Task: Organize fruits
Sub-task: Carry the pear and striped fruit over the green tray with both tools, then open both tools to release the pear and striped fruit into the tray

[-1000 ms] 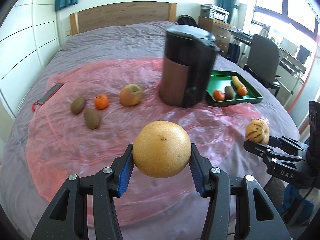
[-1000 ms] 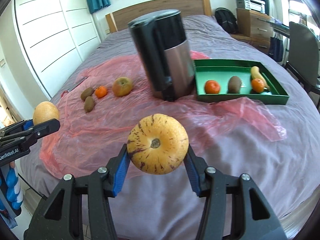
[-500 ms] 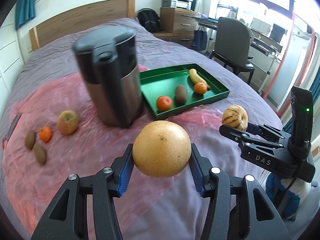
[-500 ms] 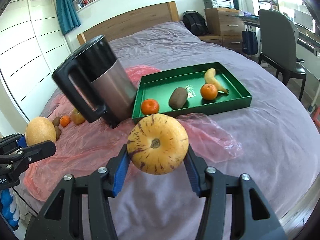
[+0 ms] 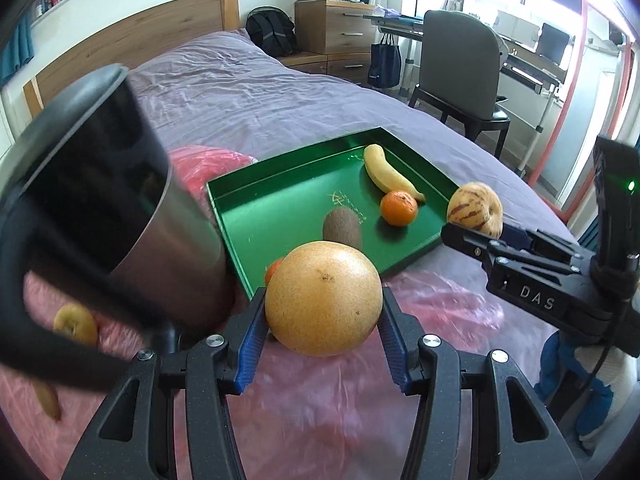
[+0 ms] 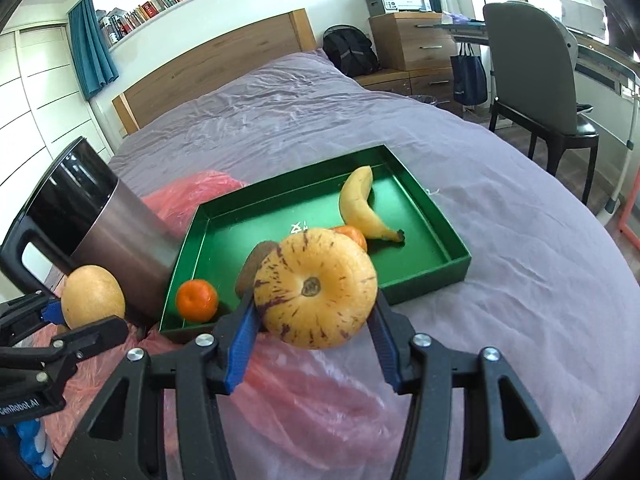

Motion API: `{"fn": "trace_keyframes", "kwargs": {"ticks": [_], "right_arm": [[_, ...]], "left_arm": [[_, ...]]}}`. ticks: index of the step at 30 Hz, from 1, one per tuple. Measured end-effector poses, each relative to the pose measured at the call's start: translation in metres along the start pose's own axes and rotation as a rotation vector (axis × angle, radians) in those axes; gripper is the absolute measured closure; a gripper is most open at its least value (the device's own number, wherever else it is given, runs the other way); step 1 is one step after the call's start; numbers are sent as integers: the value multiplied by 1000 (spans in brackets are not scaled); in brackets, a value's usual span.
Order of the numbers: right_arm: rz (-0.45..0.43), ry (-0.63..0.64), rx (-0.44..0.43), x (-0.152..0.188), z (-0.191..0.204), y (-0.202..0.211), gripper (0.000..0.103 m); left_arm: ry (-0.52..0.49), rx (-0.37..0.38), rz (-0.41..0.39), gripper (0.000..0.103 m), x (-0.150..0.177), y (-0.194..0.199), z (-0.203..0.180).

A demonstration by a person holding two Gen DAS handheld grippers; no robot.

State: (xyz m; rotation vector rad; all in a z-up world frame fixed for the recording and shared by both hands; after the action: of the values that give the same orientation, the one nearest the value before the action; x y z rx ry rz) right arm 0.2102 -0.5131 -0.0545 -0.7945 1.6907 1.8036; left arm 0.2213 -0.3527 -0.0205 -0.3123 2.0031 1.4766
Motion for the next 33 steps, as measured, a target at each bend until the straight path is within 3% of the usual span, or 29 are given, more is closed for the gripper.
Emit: {"fn": "trace_keyframes", "kwargs": {"ticks": [8,15,21,33], "right_arm": [[3,68,-57,-56,-2,-66,34],[53,132,-70,-88,-2,-122,34],[136,143,-93,-92,-6,-160,34],[230,183,-104,-72,-5,-185,33]], "left_arm": [[-14,-114,-30,56,-30,-57,1],[33,-145,4,56,-39,-99,11],[74,-145,41,56,-36,-119,15],[125,-134,121,56,-26,-141,21]]}}
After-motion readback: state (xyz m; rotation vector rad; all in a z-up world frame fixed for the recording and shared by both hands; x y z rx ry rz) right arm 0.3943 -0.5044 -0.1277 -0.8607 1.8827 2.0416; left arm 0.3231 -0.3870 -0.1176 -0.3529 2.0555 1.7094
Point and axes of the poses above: each gripper's, at about its wrist camera, not at the fingertips, and y roughly against the way its jaws point, z to its left, x to its underside, the point moved 5 cm from there along -y, roughly the way its jaws point, and after that the axes turned 15 degrees about y, right-handed, at the moved point
